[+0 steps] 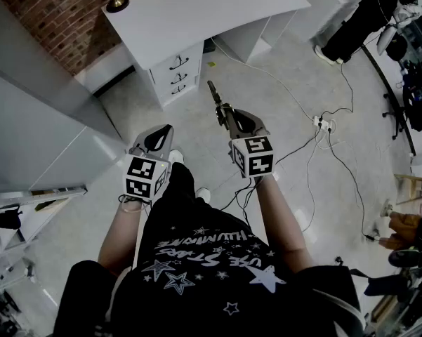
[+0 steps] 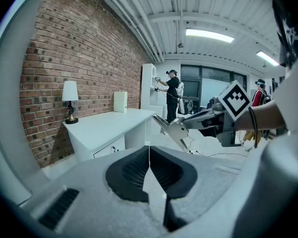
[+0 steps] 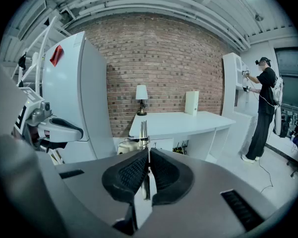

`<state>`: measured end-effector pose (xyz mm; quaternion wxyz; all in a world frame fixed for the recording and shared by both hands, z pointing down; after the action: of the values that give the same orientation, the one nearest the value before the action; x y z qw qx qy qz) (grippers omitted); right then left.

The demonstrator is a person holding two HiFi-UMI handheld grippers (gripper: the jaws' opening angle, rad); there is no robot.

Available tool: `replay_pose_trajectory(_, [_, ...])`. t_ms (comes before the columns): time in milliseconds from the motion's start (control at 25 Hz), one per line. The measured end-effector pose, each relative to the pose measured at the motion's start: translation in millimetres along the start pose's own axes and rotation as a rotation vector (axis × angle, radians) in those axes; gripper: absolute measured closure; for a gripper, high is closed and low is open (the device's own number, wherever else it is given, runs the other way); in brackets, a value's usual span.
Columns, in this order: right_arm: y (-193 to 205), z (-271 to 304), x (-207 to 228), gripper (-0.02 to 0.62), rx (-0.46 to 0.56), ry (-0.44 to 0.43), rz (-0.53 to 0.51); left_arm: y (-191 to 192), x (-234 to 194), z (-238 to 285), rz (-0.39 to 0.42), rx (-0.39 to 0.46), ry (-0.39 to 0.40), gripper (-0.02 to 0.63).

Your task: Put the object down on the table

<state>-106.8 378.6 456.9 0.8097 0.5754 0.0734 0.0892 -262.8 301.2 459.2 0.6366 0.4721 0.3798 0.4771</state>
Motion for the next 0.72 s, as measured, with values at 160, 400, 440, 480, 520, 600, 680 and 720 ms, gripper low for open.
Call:
replay_pose_trajectory(160, [5, -2, -1, 0.583, -0.018, 0.01, 0.001, 1, -3, -7, -0.013, 0.001, -0.005, 0.584])
replay_pose_trajectory(400, [3, 7, -5, 0.583, -0.018, 0.009, -0.01, 5, -19, -5, -0.039, 0.0, -0.019, 0.584])
replay_pose_trajectory(440, [3, 9, -5, 0.583, -0.019, 0.008, -0.012, 5, -21, -4, -0.041, 0.001, -0.019, 0.584])
replay_pose_trajectory(480, [3, 11, -5, 0.583, -0.02, 0.008, -0.013, 5, -23, -3, -0.043, 0.003, -0.02, 0.584])
replay_pose_trajectory(520, [2, 15, -4, 0.583, -0.021, 0.008, -0.012, 5, -26, -1, -0.046, 0.005, -0.022, 0.584])
replay_pose_trajectory(600, [0, 25, 0, 0.583, -0.024, 0.007, -0.007, 4, -34, 5, -0.053, 0.004, -0.028, 0.584])
replay_pose_trajectory(680, [-5, 40, 4, 0.583, -0.029, -0.002, -0.019, 3, -47, 14, -0.063, 0.0, -0.035, 0.584])
replay_pose_trajectory(720, [-8, 50, 4, 0.583, -0.031, -0.012, -0.039, 2, -54, 18, -0.067, -0.002, -0.039, 0.584])
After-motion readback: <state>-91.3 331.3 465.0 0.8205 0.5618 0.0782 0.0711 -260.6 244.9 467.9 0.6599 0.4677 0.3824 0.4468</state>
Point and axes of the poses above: the fingertips, and each gripper's own axes: z forward along the fingers, x to its right, y out of its underside, the point moved 1 cm from there along -z, backward along the fingers, and after that the axes turned 7 degrees about x, right-handed, at the moved point
